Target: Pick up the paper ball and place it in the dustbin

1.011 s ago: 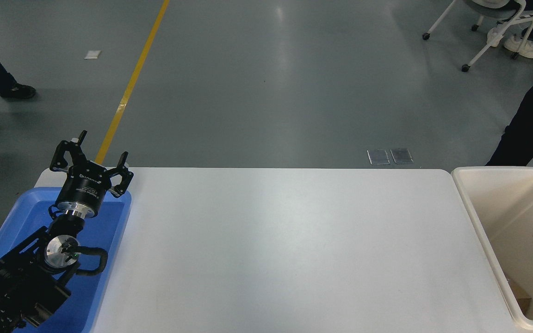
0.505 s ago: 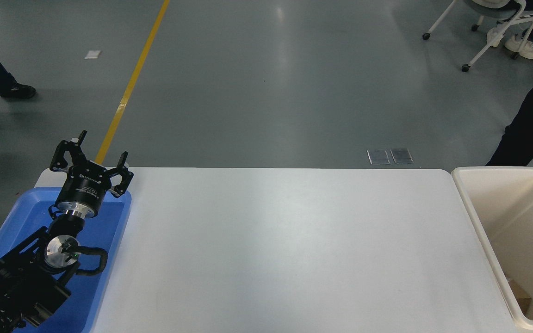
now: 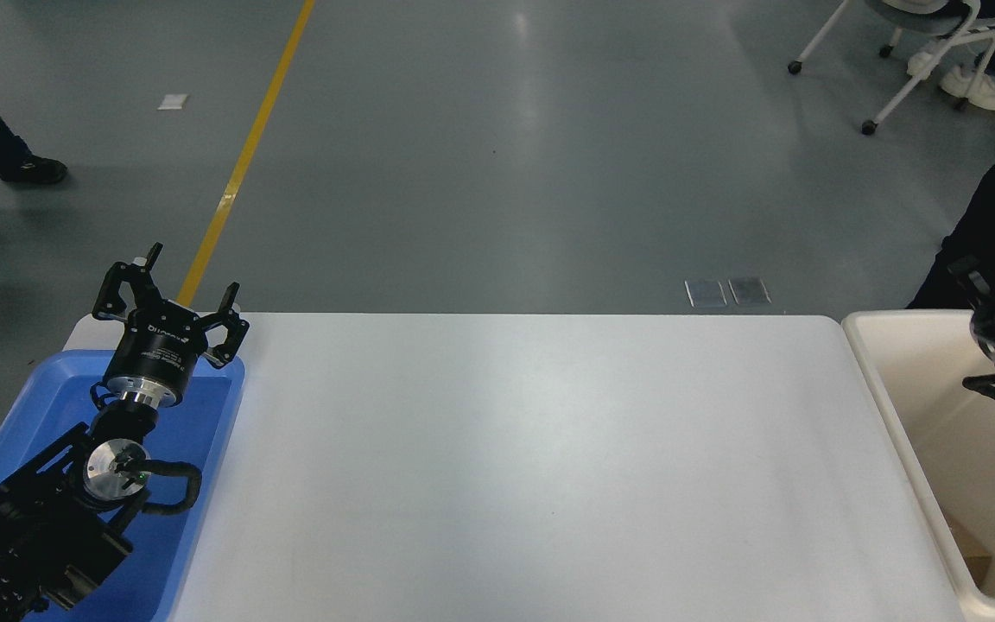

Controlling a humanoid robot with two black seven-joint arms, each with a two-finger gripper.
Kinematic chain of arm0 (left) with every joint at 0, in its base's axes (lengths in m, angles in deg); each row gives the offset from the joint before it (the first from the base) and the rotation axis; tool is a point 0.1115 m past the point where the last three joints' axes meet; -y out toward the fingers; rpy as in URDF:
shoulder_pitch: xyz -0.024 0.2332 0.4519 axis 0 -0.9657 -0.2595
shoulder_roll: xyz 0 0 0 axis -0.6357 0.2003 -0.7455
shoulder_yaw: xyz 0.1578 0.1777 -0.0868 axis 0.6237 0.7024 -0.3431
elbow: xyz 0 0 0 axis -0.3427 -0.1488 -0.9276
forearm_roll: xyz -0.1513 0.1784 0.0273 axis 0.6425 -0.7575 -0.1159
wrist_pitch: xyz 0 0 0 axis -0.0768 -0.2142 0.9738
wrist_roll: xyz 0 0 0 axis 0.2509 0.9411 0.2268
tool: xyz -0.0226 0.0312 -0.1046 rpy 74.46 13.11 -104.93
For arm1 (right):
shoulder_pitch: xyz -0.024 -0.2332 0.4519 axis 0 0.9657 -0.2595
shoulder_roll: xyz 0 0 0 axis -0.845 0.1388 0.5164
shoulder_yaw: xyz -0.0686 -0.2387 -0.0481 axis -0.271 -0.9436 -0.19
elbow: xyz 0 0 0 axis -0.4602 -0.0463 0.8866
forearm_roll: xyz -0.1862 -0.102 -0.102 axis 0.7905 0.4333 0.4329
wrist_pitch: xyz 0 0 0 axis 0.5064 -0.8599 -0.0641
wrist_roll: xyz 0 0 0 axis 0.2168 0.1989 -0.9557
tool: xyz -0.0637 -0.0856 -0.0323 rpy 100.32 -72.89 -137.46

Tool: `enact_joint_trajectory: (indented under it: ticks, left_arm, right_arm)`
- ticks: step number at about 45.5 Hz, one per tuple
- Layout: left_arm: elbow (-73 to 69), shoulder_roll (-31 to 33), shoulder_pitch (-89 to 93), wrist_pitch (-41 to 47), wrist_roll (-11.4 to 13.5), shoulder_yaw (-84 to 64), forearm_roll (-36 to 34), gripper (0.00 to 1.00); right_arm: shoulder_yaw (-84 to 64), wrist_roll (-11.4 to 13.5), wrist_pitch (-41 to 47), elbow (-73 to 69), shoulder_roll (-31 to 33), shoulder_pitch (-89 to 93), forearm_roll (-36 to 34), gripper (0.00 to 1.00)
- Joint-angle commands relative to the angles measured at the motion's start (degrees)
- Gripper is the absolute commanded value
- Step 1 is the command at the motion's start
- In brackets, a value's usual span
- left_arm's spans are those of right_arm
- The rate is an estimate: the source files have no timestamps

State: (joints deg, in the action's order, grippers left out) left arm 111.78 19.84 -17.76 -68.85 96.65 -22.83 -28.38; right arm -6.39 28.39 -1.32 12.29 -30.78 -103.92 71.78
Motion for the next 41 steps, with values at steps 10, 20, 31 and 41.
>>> enact_joint_trajectory:
  ticks: [10,20,31,41]
  left_arm:
    - [0.0,0.0,0.0,0.0,0.0,0.0,-0.1,0.99]
    - [0.0,0.0,-0.1,0.1,0.0,0.1,-0.1,0.99]
    - [0.0,0.0,-0.1,0.1,0.0,0.1,-0.1,0.99]
    - [0.0,0.0,-0.1,0.1,0.0,0.1,-0.1,0.99]
  right_arm:
    - [-18.6,0.1,13.1,-25.6,-3.3,-28.9,3.4,1.00]
    - [-22.0,0.1,32.7,-33.5,-3.3,-39.1,3.4,1.00]
    - [-22.4,0.1,40.6,-41.5,-3.3,-46.4,3.5,1.00]
    - [-25.2,0.1,46.1,-49.6,-3.8,-55.1,3.5,1.00]
